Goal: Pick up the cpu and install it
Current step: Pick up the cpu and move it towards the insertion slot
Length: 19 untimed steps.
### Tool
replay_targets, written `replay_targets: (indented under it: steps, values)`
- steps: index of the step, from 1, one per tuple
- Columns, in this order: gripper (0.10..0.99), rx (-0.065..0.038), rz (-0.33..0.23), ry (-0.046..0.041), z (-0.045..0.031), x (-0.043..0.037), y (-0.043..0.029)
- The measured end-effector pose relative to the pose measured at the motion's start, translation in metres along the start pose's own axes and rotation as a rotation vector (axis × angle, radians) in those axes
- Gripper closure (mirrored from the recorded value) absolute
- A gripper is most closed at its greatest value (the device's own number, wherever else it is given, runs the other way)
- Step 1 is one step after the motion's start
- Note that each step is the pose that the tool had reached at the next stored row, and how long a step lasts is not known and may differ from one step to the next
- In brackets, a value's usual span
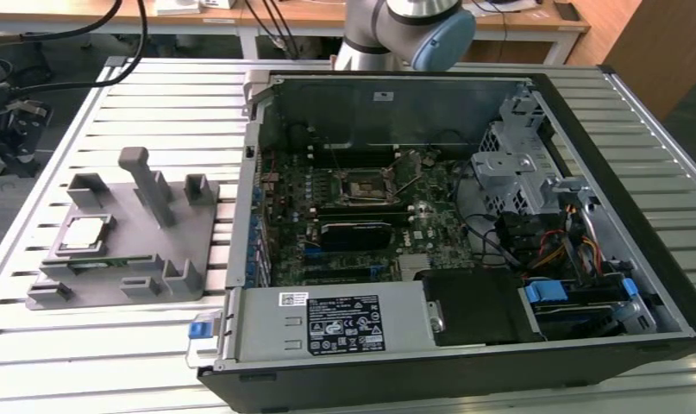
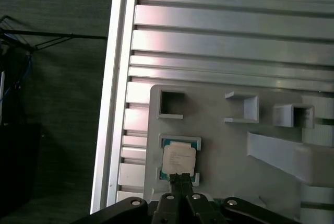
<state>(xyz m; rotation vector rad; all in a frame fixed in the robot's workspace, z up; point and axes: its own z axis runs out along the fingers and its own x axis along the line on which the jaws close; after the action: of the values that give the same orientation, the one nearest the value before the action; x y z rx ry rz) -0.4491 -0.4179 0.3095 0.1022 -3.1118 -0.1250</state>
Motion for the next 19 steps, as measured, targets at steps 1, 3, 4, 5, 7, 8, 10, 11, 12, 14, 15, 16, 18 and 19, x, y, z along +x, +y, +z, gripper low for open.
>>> replay_targets:
  steps: [1,3,4,5,7,8,10,11,12,14,15,16,18,19]
  values:
    - [0.98,0.0,0.0,-0.0012,0.0008,0.0001,-0.0009]
    - [0.98,0.0,-0.002,-0.0034,0.0027,0.0001,-0.0028]
    - [0.98,0.0,-0.002,-0.004,0.0037,0.0002,-0.0038]
    - [0.98,0.0,-0.003,-0.0045,0.0051,0.0002,-0.005]
    - [0.98,0.0,-0.004,-0.0046,0.0074,0.0,-0.0065]
    - [0.98,0.001,-0.004,-0.0043,0.0083,-0.0001,-0.0072]
    - [0.918,0.001,-0.005,-0.0043,0.0106,-0.0004,-0.0084]
    - [0.918,0.001,-0.005,-0.0043,0.0117,-0.0006,-0.009]
    - [0.855,0.001,-0.005,-0.0042,0.0128,-0.0008,-0.0094]
    - [0.796,0.001,-0.007,-0.004,0.0152,-0.0019,-0.0104]
    - [0.737,0.001,-0.008,-0.004,0.0165,-0.0024,-0.011]
    - [0.678,0.002,-0.009,-0.0038,0.0178,-0.0031,-0.0117]
    - [0.62,0.002,-0.013,-0.0035,0.0208,-0.0042,-0.0128]
    - [0.561,0.002,-0.015,-0.0034,0.0224,-0.0046,-0.0131]
